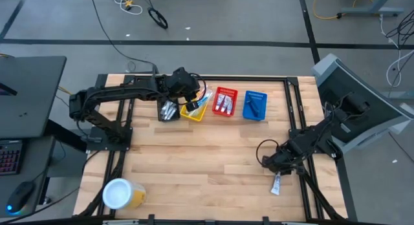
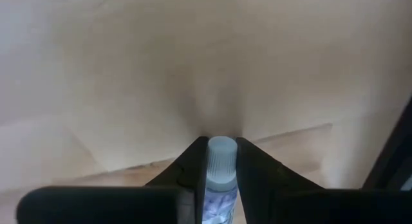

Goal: Pick & Place Travel size toiletries
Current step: Put the white toothpaste into the red bin, then return to Home Position

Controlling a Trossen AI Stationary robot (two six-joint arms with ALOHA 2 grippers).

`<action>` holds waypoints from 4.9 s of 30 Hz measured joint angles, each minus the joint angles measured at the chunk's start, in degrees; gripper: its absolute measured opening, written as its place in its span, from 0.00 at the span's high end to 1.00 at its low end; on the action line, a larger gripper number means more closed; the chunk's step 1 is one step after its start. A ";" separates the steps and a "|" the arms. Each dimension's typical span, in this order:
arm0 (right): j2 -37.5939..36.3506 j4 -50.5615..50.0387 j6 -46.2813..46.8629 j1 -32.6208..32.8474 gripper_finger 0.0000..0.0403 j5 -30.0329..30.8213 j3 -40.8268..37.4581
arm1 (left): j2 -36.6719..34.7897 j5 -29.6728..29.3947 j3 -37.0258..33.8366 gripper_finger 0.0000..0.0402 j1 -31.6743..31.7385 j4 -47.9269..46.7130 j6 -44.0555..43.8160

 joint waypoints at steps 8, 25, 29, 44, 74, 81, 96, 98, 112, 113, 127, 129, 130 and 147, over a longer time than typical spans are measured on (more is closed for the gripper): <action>-2.51 0.75 -7.15 -0.41 0.84 7.13 -0.13 | 0.00 0.00 0.00 0.70 -0.02 0.28 2.11; -7.50 28.78 -69.85 -15.30 0.84 73.69 -0.38 | -0.02 -0.02 -1.62 0.70 -0.96 -7.59 -10.08; -6.70 44.66 -92.14 -24.84 0.84 71.66 -0.35 | 0.00 0.20 -4.09 0.70 -1.93 -6.41 -11.01; 6.62 69.57 -110.99 -53.34 0.84 39.03 0.64 | 0.00 1.57 -5.88 0.70 -6.42 3.30 -13.30; -7.79 19.99 -146.22 -54.36 0.71 20.10 25.09 | -28.42 -8.45 -9.91 0.70 -10.21 -13.49 -11.52; -23.46 -1.17 -153.95 -51.97 0.93 12.63 25.14 | -49.25 0.95 -28.83 0.70 -10.17 1.34 -6.32; -52.68 8.74 -153.06 -51.91 0.99 5.59 4.97 | -78.51 2.65 -56.91 0.70 -10.16 20.45 -5.46; -56.24 9.75 -152.00 -51.91 1.00 5.51 2.47 | -80.68 3.49 -59.63 0.70 -10.16 21.64 -5.31; -70.87 21.68 -146.68 -51.91 1.00 5.95 -10.49 | -85.16 3.95 -73.31 0.70 -10.16 35.69 -5.30; -71.10 23.40 -145.63 -51.88 1.00 6.72 -11.64 | -85.15 3.94 -73.34 0.70 -10.16 36.17 -5.40; -71.00 43.23 -141.93 -51.89 1.00 6.70 -25.64 | -84.78 3.06 -73.37 0.70 -10.16 36.01 -7.95; -70.85 43.20 -140.60 -51.89 1.00 6.68 -25.64 | -84.78 3.02 -73.37 0.70 -10.16 36.01 -8.06; -70.83 43.12 -139.90 -51.89 1.00 6.68 -25.64 | -84.78 2.99 -73.37 0.70 -10.16 36.01 -8.07; -70.81 32.59 -134.35 -51.87 1.00 14.51 -25.64 | -84.78 2.97 -73.42 0.70 -10.16 36.03 -1.70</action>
